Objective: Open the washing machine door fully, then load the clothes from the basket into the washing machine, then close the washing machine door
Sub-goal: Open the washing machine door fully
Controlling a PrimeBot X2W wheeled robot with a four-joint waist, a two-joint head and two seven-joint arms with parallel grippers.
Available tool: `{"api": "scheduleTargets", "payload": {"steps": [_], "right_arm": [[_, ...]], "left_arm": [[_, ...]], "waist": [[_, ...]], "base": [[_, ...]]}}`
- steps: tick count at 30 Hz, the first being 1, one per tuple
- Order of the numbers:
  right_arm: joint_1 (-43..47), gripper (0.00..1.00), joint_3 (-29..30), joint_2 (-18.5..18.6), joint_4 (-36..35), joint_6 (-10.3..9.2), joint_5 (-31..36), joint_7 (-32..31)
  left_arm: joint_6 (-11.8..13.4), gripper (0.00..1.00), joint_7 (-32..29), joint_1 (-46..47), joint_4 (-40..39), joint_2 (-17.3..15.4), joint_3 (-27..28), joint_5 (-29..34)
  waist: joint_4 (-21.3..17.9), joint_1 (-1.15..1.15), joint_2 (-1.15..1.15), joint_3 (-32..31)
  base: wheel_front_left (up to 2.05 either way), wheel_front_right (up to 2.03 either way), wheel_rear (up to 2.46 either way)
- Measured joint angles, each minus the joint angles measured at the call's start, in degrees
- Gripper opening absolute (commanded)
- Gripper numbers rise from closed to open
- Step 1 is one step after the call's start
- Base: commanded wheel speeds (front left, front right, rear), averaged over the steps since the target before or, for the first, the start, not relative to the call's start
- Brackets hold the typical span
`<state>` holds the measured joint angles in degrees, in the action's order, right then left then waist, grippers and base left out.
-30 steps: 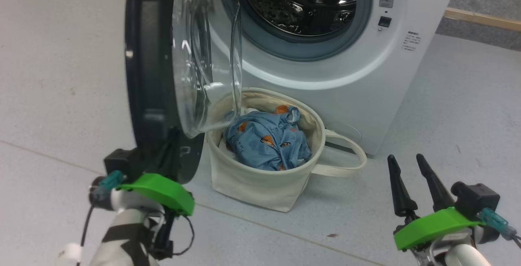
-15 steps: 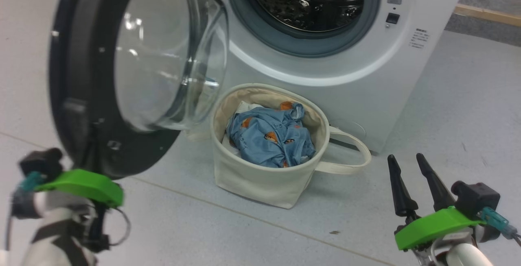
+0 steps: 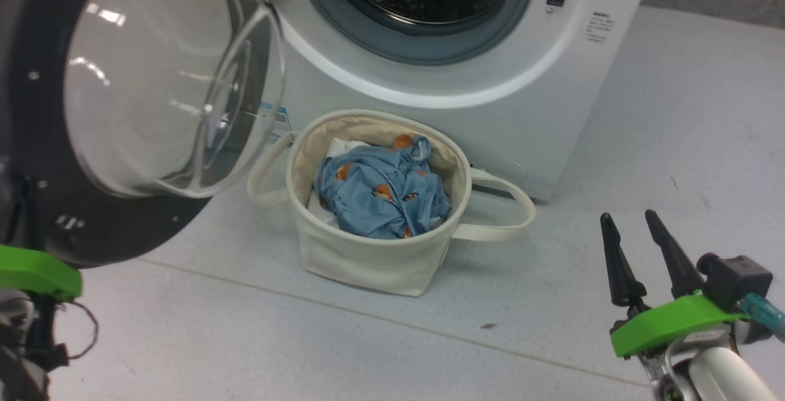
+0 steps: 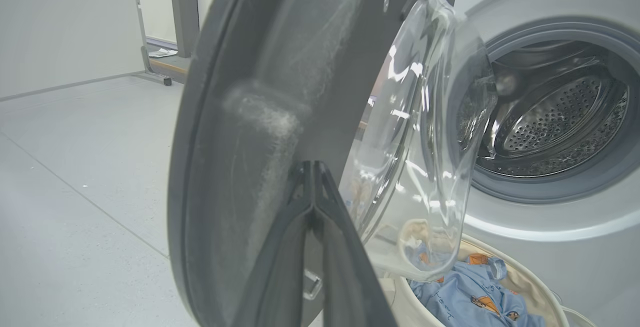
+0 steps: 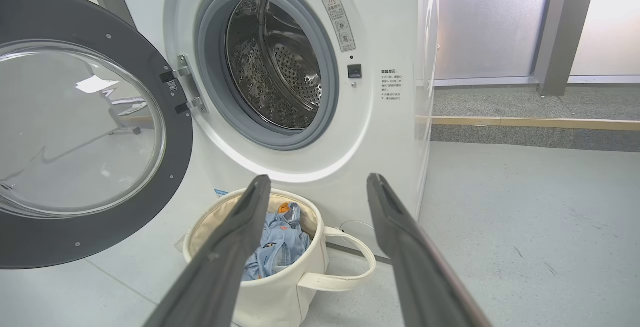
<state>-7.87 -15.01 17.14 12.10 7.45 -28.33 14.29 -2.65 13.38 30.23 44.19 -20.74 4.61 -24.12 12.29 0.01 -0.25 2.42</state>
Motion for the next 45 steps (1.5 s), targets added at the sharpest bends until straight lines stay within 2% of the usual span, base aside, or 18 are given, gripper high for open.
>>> {"api": "scheduleTargets", "payload": {"steps": [6,12,19,25,26,27,39,45], "right_arm": [[-1.7,1.0,0.0,1.3,-0.1,0.0,0.0,0.0],[-2.5,1.0,0.0,1.6,-0.1,0.0,0.0,0.0],[-2.8,1.0,0.4,1.5,-0.4,0.0,0.0,0.0],[-2.8,1.0,1.2,0.6,-0.7,0.0,0.0,0.0],[-2.8,1.0,1.3,0.5,-0.7,0.0,0.0,0.0],[-2.8,1.0,1.3,0.2,-0.8,0.0,0.0,0.0],[-2.5,1.0,1.6,-2.2,-0.9,0.0,0.0,0.0],[-2.3,1.0,1.2,-2.4,-0.9,0.0,0.0,0.0]], "left_arm": [[-1.7,0.0,0.9,3.0,5.0,-3.1,1.5,-0.3],[-2.4,0.0,0.9,5.3,8.7,-4.5,2.1,-0.7],[-2.9,0.0,0.9,5.9,8.3,-4.5,3.6,-0.1],[-3.8,0.0,0.9,5.9,4.9,-3.7,3.7,0.4],[-3.9,0.8,0.9,5.8,3.8,-3.4,3.6,0.3],[-4.0,1.0,0.9,5.6,2.7,-3.0,3.6,0.3],[-4.4,1.0,0.9,-2.5,-7.8,2.3,-2.1,0.6],[-4.4,1.0,0.8,-5.8,-10.9,3.4,-3.9,0.9]], "waist": [[-1.8,0.0,0.0,2.3],[-2.8,0.0,0.0,3.6],[-2.7,-0.01,0.0,4.3],[-1.9,-0.01,0.0,4.1],[-1.6,-0.01,0.0,4.1],[-1.5,-0.01,0.0,4.2],[-0.1,0.0,0.0,2.8],[-0.8,-0.01,0.0,1.1]], "base": [[0.0,0.0,0.0],[0.0,0.0,0.0],[0.0,0.0,0.0],[0.0,0.0,0.0],[0.0,0.0,0.0],[0.0,0.0,0.0],[0.0,0.0,0.0],[0.0,0.0,0.0]]}}
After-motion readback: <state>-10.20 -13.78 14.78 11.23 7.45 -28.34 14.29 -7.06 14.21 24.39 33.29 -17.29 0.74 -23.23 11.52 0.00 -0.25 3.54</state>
